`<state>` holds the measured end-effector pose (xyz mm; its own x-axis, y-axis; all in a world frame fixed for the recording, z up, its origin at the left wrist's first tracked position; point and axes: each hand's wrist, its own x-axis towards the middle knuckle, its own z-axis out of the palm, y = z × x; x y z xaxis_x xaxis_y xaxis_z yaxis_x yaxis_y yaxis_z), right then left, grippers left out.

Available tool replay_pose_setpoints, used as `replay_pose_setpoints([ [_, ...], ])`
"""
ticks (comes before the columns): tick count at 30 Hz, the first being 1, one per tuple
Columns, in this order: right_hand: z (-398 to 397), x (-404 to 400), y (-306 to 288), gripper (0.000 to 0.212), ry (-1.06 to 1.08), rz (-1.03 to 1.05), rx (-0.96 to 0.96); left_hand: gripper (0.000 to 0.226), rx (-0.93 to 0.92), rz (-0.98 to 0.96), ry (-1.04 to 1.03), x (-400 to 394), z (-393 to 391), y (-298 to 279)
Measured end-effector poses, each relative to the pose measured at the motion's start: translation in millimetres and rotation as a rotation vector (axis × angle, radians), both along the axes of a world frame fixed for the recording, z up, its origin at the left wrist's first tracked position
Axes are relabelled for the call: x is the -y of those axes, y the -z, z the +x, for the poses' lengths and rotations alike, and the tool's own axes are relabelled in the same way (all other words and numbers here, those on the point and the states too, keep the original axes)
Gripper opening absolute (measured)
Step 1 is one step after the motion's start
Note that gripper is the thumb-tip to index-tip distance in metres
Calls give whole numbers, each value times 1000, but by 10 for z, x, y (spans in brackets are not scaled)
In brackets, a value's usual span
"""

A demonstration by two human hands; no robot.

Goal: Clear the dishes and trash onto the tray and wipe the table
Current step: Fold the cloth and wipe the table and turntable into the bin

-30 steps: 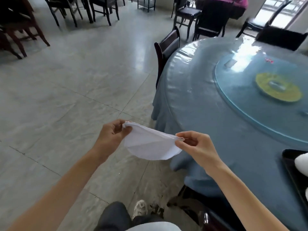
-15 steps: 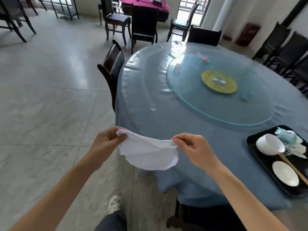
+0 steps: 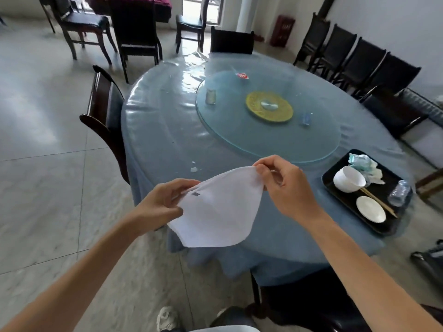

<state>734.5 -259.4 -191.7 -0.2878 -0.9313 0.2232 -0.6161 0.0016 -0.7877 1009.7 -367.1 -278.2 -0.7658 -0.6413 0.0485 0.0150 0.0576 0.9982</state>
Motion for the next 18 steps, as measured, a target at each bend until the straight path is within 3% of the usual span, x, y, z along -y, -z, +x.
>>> replay_pose_setpoints([
  [3,-60,20,-87,14,17,-37,31,57,48,-159,-11,143,-176,-44],
  [7,-181,-12,-180,13,48,-38,39,17,84,-373,-364,272,-538,-130],
  [9,-282,-62,-226,13,74,-34,35,13,107,-405,-406,315,-676,-246],
  [11,-409,-139,-275,14,109,-40,83,18,147,-451,-370,346,-774,-371],
  [15,-666,-378,-284,15,159,-50,170,23,64,-269,-146,296,-960,-535],
  [18,-804,-541,-195,16,182,-34,229,19,50,-234,-59,248,-1112,-500],
])
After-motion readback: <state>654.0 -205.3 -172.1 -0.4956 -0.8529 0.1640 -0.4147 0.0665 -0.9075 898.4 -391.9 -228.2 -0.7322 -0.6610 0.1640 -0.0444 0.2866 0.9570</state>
